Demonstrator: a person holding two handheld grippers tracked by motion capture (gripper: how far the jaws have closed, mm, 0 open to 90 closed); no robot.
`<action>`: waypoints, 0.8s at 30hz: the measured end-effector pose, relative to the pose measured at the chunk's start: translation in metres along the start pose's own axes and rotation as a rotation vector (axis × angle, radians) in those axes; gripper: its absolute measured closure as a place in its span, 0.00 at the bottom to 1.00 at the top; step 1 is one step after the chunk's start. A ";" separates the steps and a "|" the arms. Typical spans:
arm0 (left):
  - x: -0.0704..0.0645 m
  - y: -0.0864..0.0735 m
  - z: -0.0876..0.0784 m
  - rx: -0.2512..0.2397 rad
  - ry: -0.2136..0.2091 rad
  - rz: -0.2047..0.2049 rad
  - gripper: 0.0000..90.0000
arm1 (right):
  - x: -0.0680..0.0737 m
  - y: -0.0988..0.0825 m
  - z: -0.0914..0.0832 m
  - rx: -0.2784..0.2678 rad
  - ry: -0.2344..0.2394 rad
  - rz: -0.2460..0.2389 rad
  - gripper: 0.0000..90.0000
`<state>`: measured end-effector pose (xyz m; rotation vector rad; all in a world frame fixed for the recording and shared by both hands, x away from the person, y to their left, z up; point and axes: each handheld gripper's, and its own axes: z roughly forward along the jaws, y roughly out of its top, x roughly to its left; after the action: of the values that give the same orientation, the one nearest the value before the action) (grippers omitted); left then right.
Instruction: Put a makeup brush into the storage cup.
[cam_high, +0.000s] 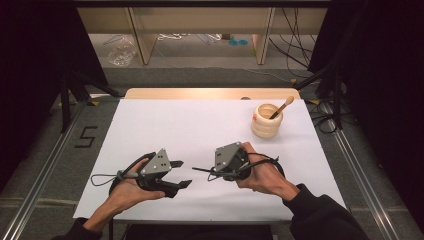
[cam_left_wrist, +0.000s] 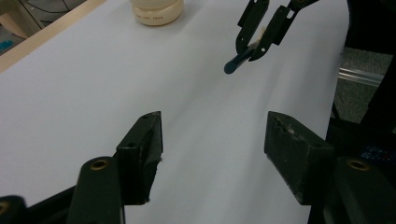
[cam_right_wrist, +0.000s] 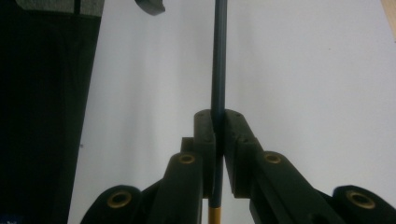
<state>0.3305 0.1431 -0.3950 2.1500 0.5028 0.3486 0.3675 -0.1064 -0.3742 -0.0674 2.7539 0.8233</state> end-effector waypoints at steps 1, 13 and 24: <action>0.000 0.001 0.000 0.014 -0.008 0.011 0.43 | 0.000 0.000 0.001 0.007 0.004 -0.005 0.95; -0.006 0.007 0.004 0.090 -0.027 0.075 0.49 | 0.006 0.006 0.006 0.055 -0.018 -0.087 0.94; -0.011 0.012 0.007 0.115 -0.055 0.111 0.61 | 0.011 0.009 0.010 0.104 -0.005 -0.095 0.94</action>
<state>0.3260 0.1266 -0.3897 2.2982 0.3805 0.3276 0.3585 -0.0929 -0.3804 -0.1744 2.7596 0.6532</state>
